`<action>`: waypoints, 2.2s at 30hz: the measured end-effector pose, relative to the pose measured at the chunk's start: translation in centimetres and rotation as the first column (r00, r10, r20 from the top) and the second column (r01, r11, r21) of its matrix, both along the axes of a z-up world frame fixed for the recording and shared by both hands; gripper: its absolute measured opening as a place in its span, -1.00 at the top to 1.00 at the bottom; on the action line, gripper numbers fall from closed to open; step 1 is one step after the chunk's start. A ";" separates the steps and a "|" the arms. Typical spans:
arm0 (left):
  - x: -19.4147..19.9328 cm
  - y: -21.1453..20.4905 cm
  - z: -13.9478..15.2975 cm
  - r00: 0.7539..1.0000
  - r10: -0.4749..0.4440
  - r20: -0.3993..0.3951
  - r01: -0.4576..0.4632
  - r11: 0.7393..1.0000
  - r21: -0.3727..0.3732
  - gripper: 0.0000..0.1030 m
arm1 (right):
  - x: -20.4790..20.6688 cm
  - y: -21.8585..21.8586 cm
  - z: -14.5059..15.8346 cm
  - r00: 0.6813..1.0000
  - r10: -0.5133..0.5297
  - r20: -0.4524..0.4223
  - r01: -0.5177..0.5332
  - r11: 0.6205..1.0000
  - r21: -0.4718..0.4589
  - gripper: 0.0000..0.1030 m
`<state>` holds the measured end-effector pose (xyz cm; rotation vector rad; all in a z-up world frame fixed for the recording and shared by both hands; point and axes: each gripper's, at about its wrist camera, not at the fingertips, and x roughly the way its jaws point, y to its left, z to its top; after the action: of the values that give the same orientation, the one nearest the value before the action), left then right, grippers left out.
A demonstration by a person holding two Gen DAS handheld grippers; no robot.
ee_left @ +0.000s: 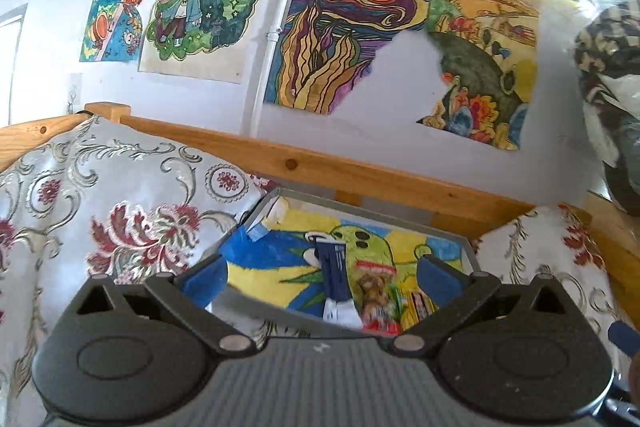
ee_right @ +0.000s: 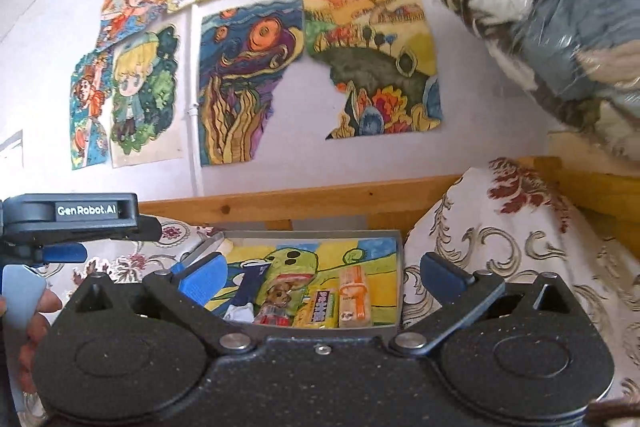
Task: Organize snacks
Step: 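Move both tools back toward the remaining snacks beside the tray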
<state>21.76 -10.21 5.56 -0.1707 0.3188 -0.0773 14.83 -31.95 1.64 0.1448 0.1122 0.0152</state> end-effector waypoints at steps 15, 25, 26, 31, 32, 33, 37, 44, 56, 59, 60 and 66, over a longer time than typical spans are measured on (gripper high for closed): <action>-7.4 4.4 -2.9 0.997 -0.014 -0.070 0.015 1.000 0.019 -0.99 | -8.7 2.7 -1.5 0.995 -0.060 -0.079 0.057 0.998 -0.036 -0.99; -9.6 6.9 -6.4 0.989 -0.003 -0.147 0.008 0.999 0.034 -0.99 | -10.9 5.6 -3.1 0.983 -0.022 -0.181 0.005 0.996 -0.092 -0.99; -9.9 7.0 -6.7 0.988 -0.004 -0.152 0.010 0.999 0.039 -0.99 | -10.8 5.8 -3.2 0.981 -0.020 -0.193 0.000 0.995 -0.103 -0.99; -10.2 7.3 -8.6 0.972 0.009 -0.234 0.006 0.998 0.066 -0.99 | -9.8 6.9 -4.2 0.962 -0.030 -0.273 -0.017 0.986 -0.167 -0.99; -10.3 7.4 -9.0 0.969 0.011 -0.248 0.006 0.998 0.065 -0.99 | -9.6 7.0 -4.4 0.957 -0.030 -0.288 -0.022 0.984 -0.175 -0.99; -10.3 7.4 -9.4 0.965 0.010 -0.263 0.007 0.998 0.065 -0.99 | -9.3 7.2 -4.6 0.952 -0.033 -0.304 -0.025 0.983 -0.185 -0.99; -10.4 7.3 -10.4 0.953 0.000 -0.303 0.023 0.997 0.071 -0.99 | -8.4 7.8 -5.4 0.931 -0.056 -0.360 -0.026 0.975 -0.219 -0.99; -10.0 7.0 -10.9 0.936 -0.030 -0.352 0.054 0.997 0.059 -0.99 | -7.3 7.9 -6.3 0.900 -0.075 -0.430 -0.033 0.971 -0.237 -0.99; -9.7 6.8 -11.0 0.928 -0.008 -0.373 0.048 0.994 0.098 -0.99 | -6.4 7.3 -6.7 0.874 -0.091 -0.477 -0.022 0.974 -0.226 -0.99; -9.5 6.7 -11.0 0.927 -0.003 -0.375 0.050 0.992 0.118 -0.99 | -6.1 7.1 -6.7 0.869 -0.089 -0.487 -0.020 0.977 -0.213 -0.99; -9.4 6.6 -11.0 0.926 0.000 -0.378 0.050 0.991 0.123 -0.99 | -6.0 7.0 -6.7 0.866 -0.088 -0.492 -0.018 0.978 -0.208 -0.99; -8.6 5.6 -10.9 0.924 -0.008 -0.383 0.077 0.983 0.166 -0.99 | -4.7 5.2 -6.5 0.833 -0.037 -0.552 -0.017 0.996 -0.092 -0.99</action>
<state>13.17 -4.63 -5.38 0.0019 0.7165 -0.0579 10.16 -26.78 -4.81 0.0515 0.6971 -0.0435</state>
